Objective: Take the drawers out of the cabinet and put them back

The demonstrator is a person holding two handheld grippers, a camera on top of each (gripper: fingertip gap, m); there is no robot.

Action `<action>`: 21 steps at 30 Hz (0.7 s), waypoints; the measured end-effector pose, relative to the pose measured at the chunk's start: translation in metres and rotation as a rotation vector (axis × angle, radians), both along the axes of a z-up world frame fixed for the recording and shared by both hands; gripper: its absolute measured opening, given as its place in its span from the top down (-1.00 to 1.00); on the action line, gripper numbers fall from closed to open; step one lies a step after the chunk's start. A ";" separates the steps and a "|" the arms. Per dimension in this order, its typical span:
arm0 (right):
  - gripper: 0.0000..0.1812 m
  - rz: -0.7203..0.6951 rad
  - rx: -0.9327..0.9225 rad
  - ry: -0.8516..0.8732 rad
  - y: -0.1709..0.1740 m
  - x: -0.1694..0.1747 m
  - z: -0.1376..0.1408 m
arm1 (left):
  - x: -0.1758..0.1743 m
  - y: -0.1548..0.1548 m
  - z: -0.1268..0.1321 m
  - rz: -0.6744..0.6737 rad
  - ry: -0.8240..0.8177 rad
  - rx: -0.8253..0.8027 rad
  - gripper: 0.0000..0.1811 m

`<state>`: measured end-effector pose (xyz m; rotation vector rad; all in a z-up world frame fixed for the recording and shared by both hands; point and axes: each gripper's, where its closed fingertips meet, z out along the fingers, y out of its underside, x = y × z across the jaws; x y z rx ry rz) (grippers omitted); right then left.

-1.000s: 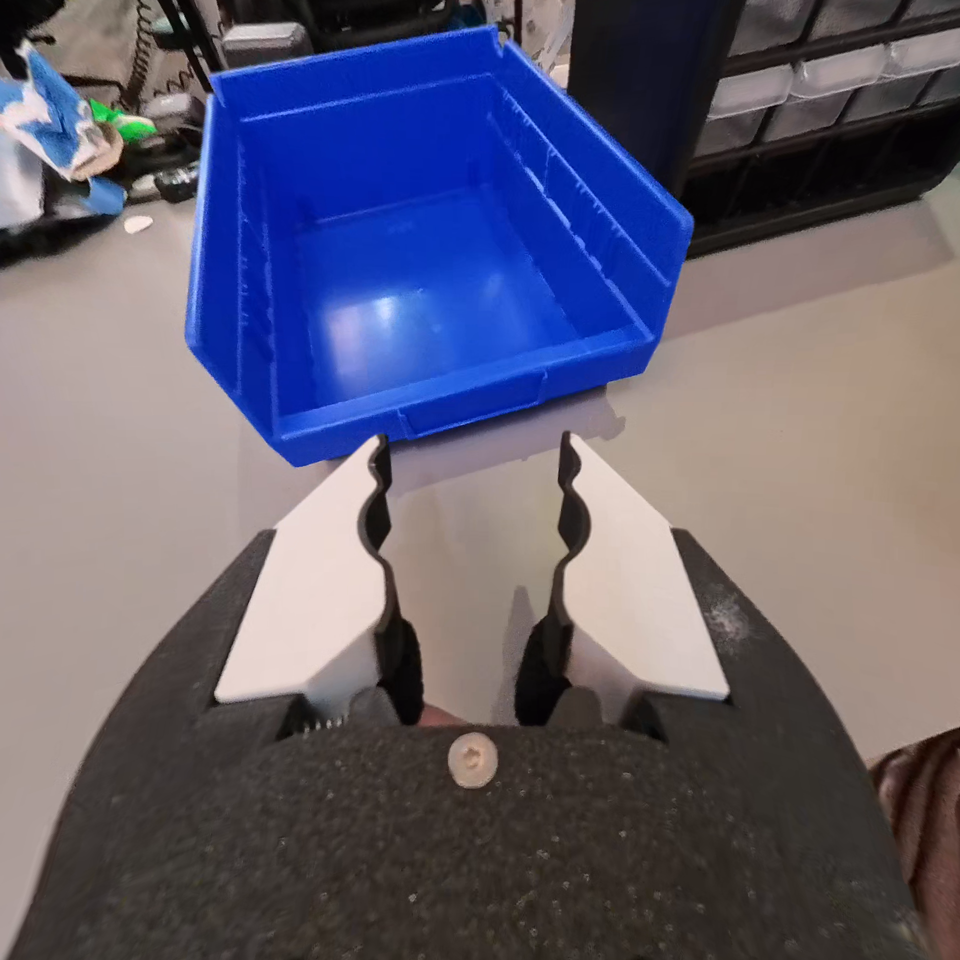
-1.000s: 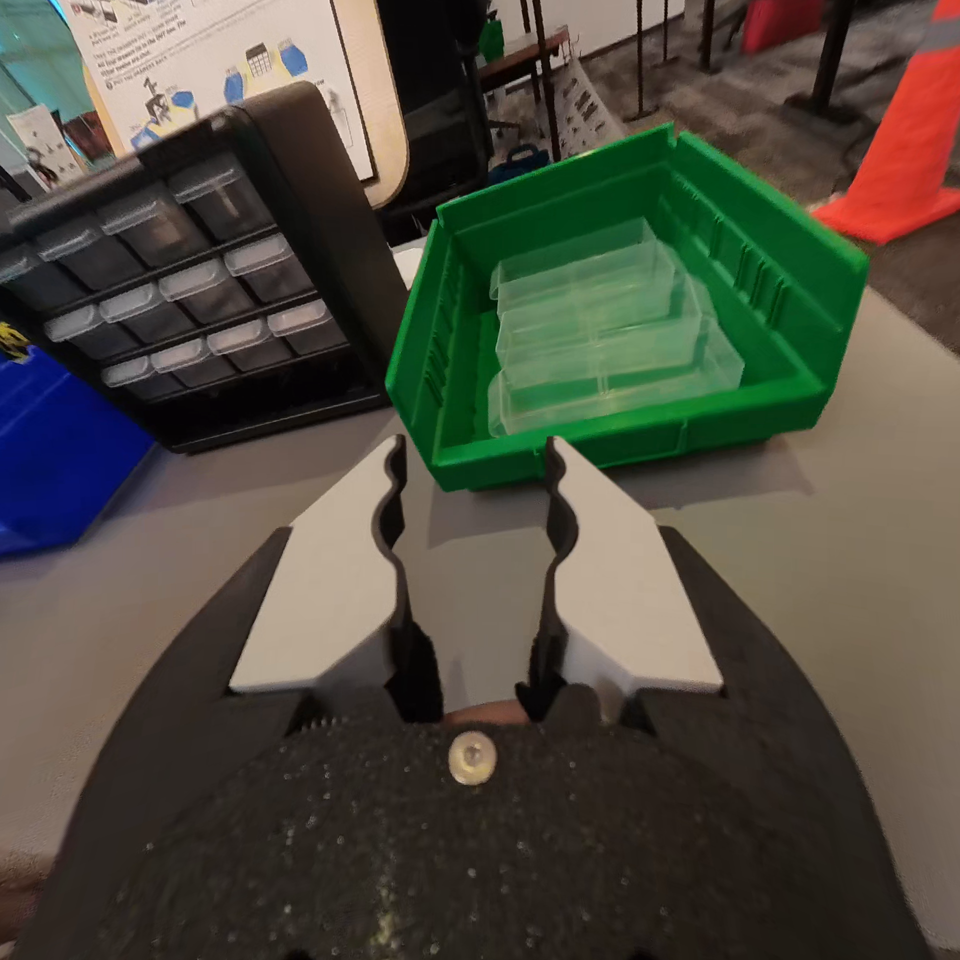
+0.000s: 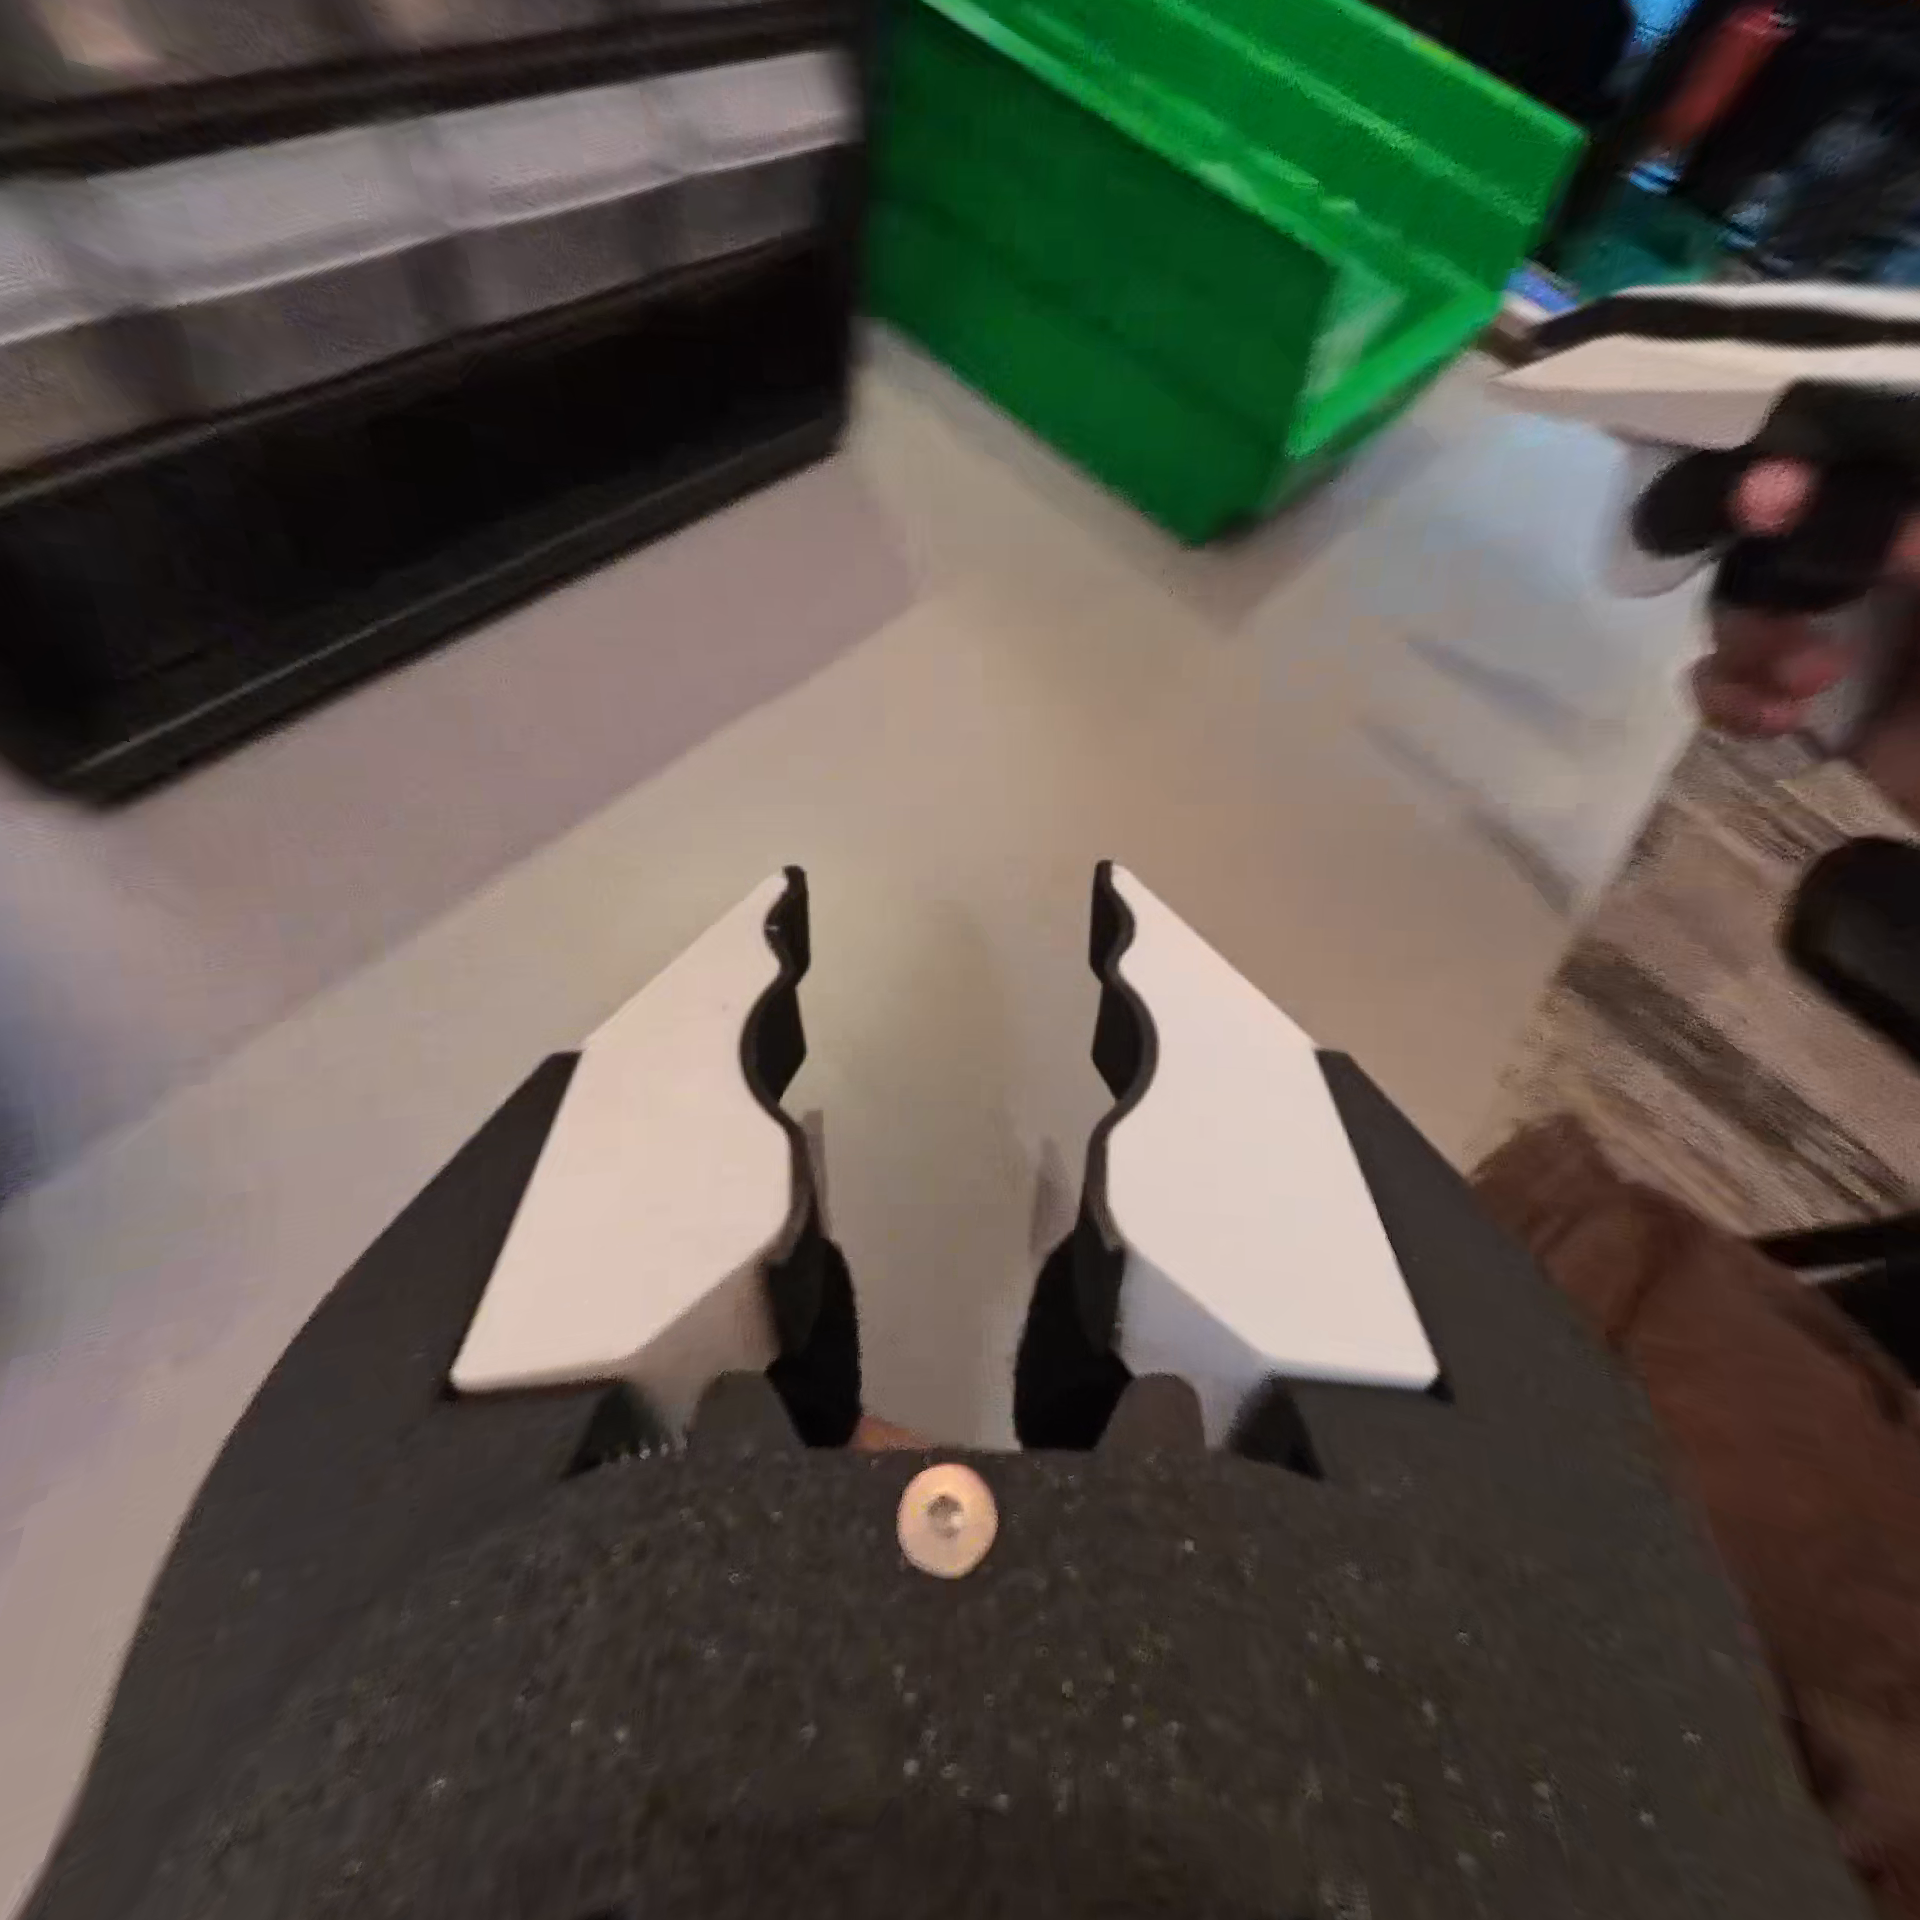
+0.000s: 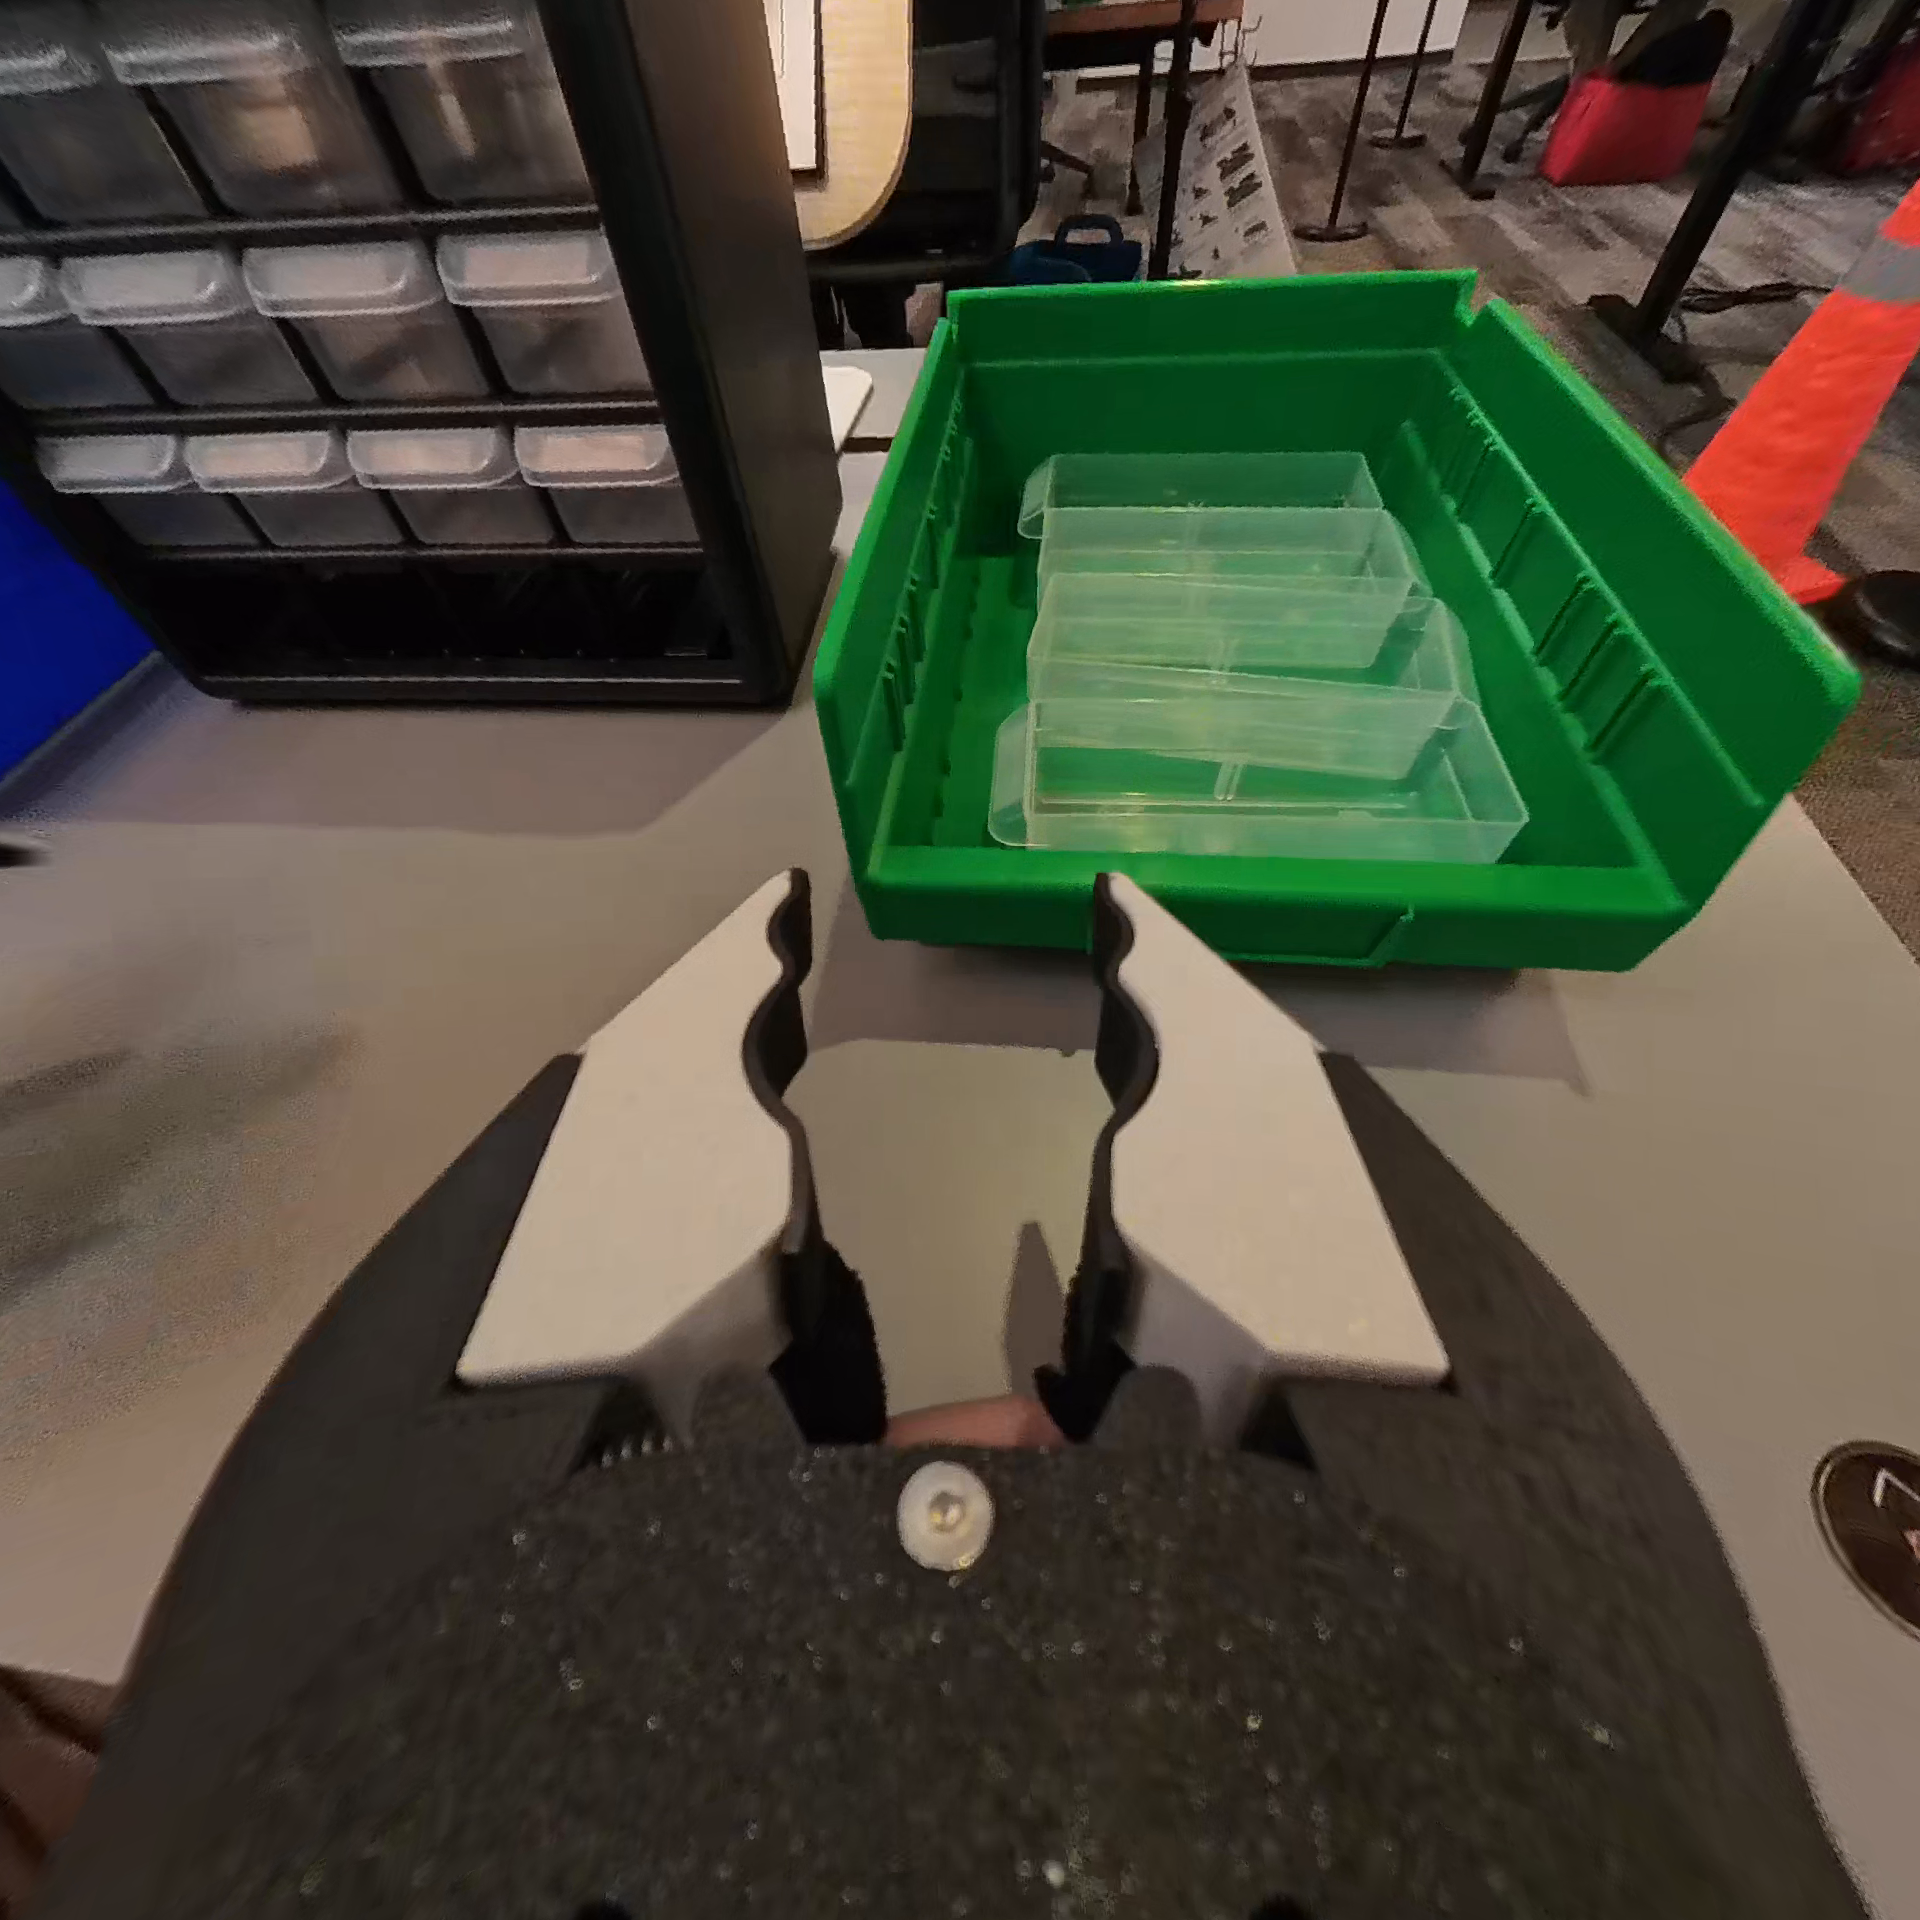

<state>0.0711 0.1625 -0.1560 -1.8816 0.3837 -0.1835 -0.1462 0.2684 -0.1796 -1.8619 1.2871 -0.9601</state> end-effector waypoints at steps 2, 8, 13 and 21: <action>0.41 -0.006 0.006 0.006 -0.009 -0.002 0.000 | 0.059 -0.029 0.003 -0.094 -0.001 -0.021 0.31; 0.44 -0.047 0.004 -0.067 -0.041 -0.001 0.003 | 0.203 -0.021 0.016 0.057 -0.037 0.112 0.07; 0.44 -0.110 0.036 0.029 -0.073 0.007 0.000 | 0.244 -0.006 -0.003 0.179 -0.011 0.059 0.06; 0.43 -0.146 0.067 0.091 -0.093 0.009 0.003 | 0.245 -0.003 -0.004 0.177 -0.009 0.139 0.59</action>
